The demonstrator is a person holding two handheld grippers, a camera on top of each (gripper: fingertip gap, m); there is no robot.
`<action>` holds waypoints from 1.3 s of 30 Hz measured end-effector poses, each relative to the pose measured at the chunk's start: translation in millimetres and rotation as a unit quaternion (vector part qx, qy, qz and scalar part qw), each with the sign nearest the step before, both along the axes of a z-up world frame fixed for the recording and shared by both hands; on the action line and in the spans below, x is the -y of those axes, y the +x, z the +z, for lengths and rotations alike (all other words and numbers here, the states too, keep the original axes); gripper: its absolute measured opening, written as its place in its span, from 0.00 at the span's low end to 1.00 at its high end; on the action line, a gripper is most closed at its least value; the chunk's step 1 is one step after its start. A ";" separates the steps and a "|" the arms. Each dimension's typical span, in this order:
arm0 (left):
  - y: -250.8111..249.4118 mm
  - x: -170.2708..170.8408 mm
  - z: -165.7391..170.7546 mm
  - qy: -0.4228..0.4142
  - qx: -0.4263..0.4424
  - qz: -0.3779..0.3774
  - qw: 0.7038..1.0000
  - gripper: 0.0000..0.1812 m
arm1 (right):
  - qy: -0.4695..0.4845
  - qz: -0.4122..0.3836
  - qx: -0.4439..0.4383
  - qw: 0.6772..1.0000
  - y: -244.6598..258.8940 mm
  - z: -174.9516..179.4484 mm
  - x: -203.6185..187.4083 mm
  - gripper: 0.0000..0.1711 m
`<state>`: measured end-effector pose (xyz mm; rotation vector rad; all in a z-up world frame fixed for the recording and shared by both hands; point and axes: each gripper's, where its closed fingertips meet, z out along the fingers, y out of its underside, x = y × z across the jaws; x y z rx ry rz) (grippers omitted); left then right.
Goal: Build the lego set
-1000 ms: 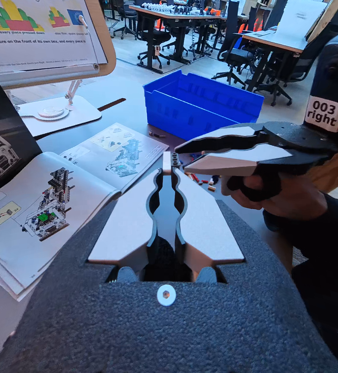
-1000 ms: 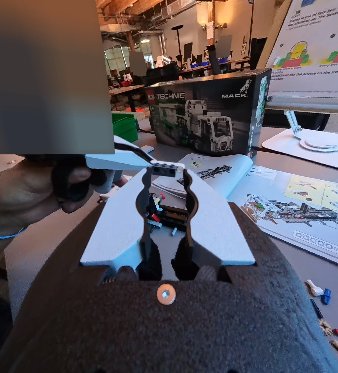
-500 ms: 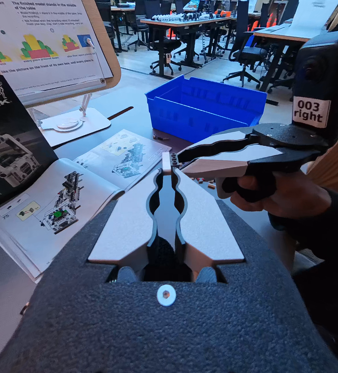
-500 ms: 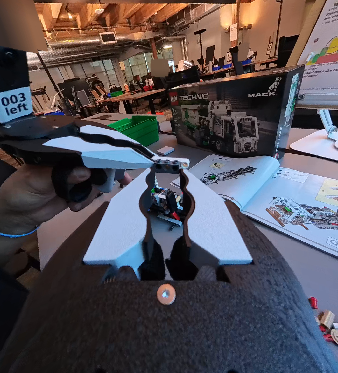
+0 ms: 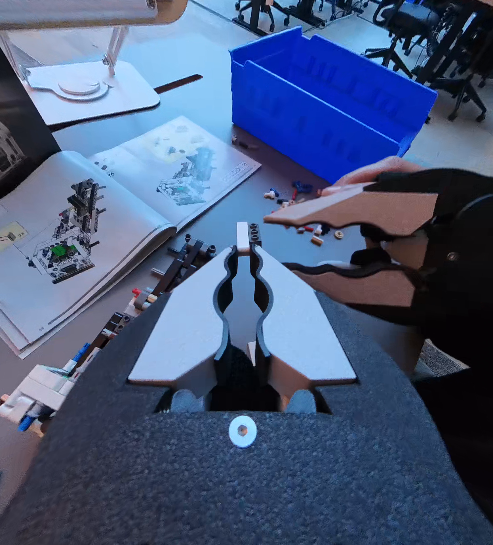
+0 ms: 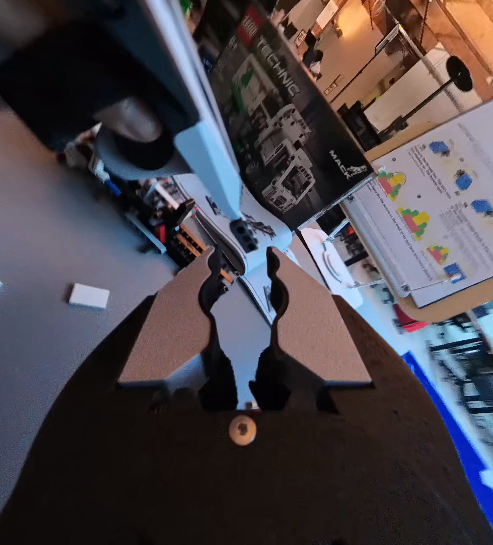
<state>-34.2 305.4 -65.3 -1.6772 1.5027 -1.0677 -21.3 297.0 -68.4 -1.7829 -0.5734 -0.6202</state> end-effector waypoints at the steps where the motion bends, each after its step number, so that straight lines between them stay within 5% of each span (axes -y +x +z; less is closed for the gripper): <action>1: 0.5 0.7 -1.7 0.002 -0.005 -0.001 1.000 0.04 | -0.009 0.002 0.026 1.000 -2.7 -4.8 -2.2 0.17; 7: 2.0 0.2 -5.3 0.032 -0.018 0.007 0.999 0.04 | 0.003 -0.036 0.095 0.995 4.2 -6.1 -9.1 0.07; 22: 3.0 7.5 -3.4 0.054 -0.007 -0.003 0.999 0.05 | 0.047 -0.040 0.125 0.990 7.7 -7.3 -13.1 0.06; 25: 1.2 14.9 2.6 0.050 0.014 -0.029 0.998 0.15 | 0.092 -0.011 0.085 0.992 6.6 -1.0 -8.0 0.06; 32: -11.1 29.8 18.4 -0.096 0.044 -0.120 0.987 0.28 | 0.168 0.113 -0.121 0.972 -9.4 21.6 11.4 0.05; 36: -13.3 42.4 30.5 -0.218 0.055 -0.173 0.959 0.32 | 0.189 0.162 -0.106 0.963 -21.3 29.8 19.0 0.05; 39: -14.5 50.9 29.1 -0.214 0.043 -0.194 0.956 0.28 | 0.183 0.184 -0.107 0.960 -24.9 29.0 20.2 0.05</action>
